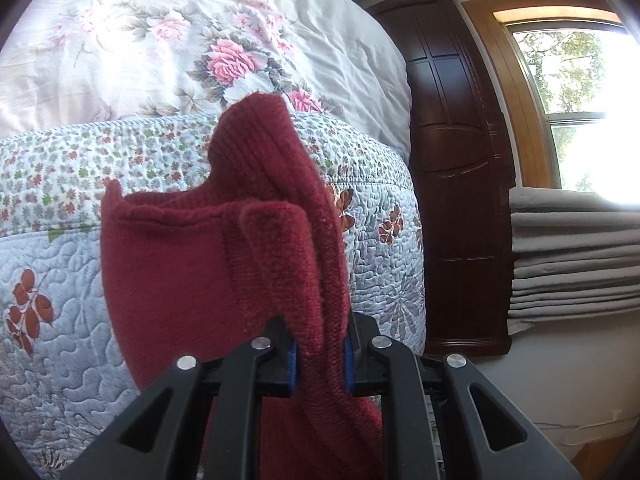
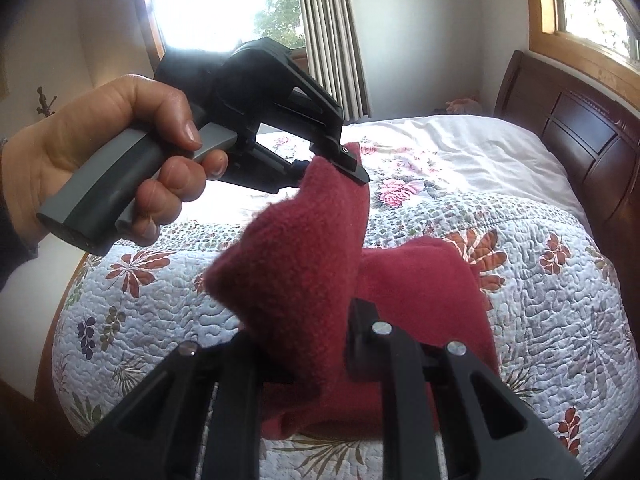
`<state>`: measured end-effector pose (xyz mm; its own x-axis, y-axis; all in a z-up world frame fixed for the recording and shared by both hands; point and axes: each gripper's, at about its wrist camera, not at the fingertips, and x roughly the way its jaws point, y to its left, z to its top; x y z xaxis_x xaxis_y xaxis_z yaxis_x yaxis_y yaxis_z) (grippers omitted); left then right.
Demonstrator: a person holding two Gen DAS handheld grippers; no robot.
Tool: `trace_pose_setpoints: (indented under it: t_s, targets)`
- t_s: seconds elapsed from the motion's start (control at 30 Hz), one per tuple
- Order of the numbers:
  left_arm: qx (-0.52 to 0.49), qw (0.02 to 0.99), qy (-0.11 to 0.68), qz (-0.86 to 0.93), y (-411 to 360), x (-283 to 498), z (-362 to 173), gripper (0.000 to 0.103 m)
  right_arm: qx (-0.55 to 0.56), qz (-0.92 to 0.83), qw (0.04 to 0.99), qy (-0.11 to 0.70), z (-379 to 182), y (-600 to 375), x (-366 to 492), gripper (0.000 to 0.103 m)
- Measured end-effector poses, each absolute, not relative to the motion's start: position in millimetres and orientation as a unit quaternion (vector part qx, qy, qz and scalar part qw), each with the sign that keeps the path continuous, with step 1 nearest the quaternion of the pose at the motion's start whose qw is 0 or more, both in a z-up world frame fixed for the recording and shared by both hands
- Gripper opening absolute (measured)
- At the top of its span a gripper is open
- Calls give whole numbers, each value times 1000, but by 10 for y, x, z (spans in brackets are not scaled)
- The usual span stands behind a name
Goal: Fold small clothes
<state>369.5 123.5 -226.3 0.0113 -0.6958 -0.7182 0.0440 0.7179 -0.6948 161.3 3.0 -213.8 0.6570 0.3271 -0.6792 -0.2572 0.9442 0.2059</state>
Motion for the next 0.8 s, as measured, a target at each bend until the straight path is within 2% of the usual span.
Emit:
trace_pose_setpoints:
  t_s: [0.5,0.8]
  targets:
    - [-198,657,686,-241,575,3785,-2728,16,116,172,889,409,-2635,-665,1707,15]
    - [-126,667,706,-205,172,3799,-2859,17,217,176,862,424,-2954,-1066,1751,15]
